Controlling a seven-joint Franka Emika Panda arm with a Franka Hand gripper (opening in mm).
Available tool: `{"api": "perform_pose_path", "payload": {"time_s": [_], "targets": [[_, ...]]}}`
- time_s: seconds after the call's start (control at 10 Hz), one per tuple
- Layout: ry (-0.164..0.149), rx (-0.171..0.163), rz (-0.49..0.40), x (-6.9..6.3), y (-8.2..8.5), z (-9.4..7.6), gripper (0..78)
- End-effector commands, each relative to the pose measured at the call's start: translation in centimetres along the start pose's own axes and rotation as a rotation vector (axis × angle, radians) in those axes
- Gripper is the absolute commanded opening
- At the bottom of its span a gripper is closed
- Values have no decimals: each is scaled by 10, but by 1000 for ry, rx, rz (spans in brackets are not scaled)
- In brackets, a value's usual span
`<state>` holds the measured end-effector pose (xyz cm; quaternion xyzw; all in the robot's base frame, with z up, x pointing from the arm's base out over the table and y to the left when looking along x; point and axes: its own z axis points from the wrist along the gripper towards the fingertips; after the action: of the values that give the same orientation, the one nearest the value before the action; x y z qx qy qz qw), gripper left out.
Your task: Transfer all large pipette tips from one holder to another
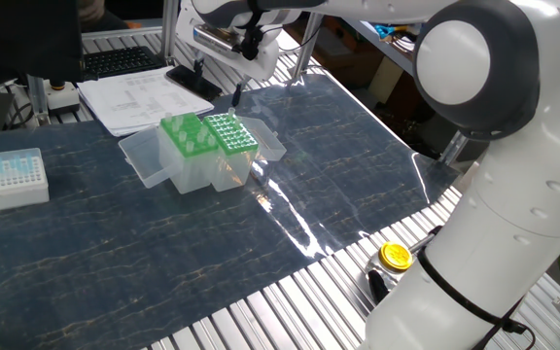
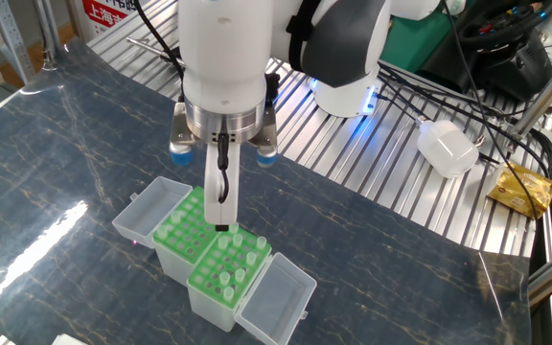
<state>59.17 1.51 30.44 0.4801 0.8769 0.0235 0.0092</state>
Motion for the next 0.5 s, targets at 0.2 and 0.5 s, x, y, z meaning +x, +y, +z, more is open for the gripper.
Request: {"api": "perform_pose_path", "payload": {"time_s": [0.2, 0.5], "targets": [[-17, 15, -257, -26, -1, 15, 774], [-16, 22, -302, -31, -3, 17, 774]]}}
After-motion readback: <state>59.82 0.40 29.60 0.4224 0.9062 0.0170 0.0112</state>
